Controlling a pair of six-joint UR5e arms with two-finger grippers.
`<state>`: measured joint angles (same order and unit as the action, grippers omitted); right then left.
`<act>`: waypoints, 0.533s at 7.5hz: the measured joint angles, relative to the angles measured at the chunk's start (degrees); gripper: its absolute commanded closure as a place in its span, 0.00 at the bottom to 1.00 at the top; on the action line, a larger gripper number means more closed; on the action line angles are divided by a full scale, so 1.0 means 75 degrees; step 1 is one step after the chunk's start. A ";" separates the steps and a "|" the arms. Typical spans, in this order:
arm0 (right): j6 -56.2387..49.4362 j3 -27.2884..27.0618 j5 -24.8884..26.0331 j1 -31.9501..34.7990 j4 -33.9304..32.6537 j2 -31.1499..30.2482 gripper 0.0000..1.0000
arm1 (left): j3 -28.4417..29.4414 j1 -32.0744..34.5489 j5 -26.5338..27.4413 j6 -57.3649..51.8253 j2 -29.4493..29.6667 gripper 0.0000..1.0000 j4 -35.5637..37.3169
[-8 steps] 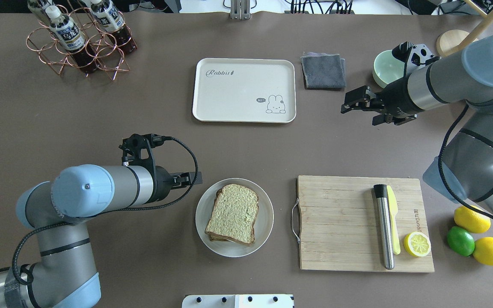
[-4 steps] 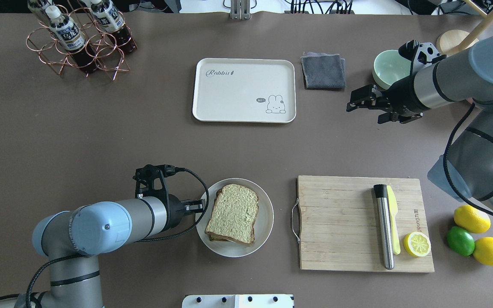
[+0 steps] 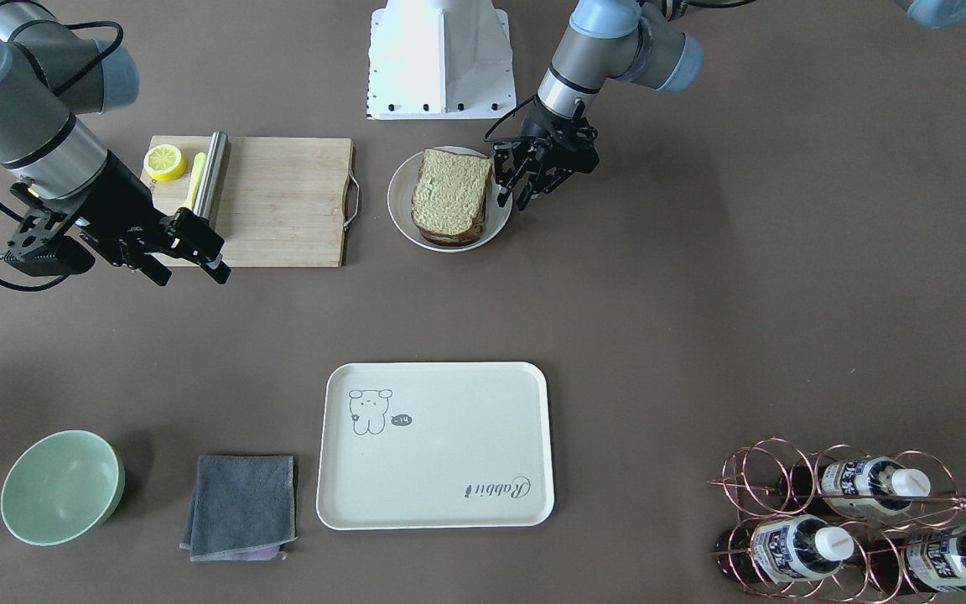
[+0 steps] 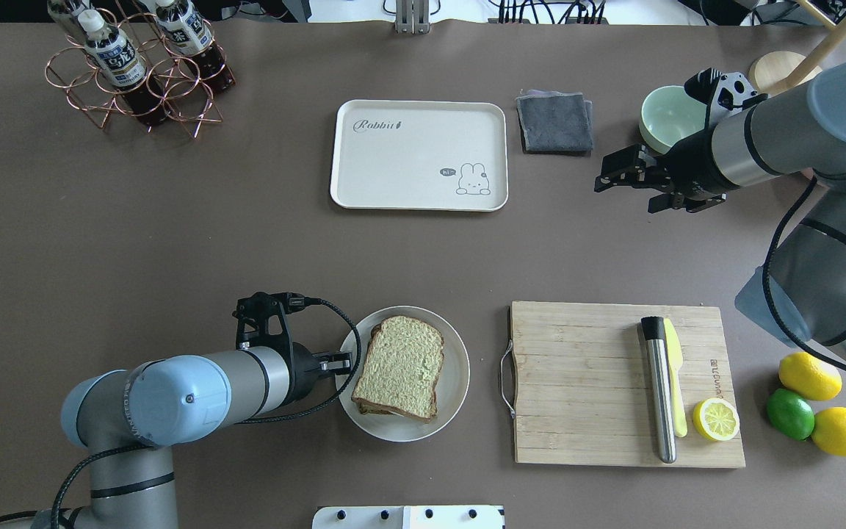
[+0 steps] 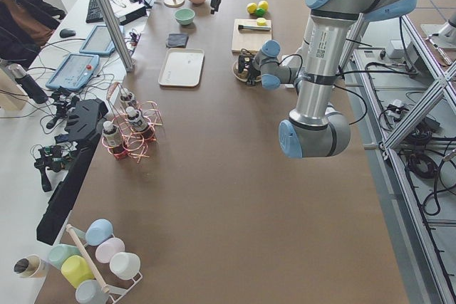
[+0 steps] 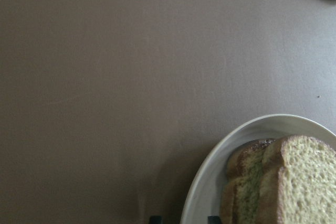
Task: Make sandwich and place on tray
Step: 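Grasp the rim of the white plate with the left gripper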
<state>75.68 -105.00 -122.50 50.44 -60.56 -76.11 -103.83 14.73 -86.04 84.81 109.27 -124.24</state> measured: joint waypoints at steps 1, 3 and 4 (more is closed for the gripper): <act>0.0012 -0.0011 0.0003 0.0000 0.0000 0.0000 0.01 | 0.0014 -0.0009 0.0006 0.0000 0.0004 0.59 -0.0003; 0.0049 -0.0027 0.0008 0.0001 0.0000 -0.0001 0.01 | 0.0090 -0.0060 0.0011 0.0000 0.0008 0.59 -0.0010; 0.0056 -0.0027 0.0009 -0.0003 0.0000 0.0000 0.01 | 0.0118 -0.0072 0.0011 0.0000 0.0010 0.59 -0.0014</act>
<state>76.11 -105.20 -122.43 50.42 -60.56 -76.11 -102.95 14.19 -85.96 84.81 109.35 -124.35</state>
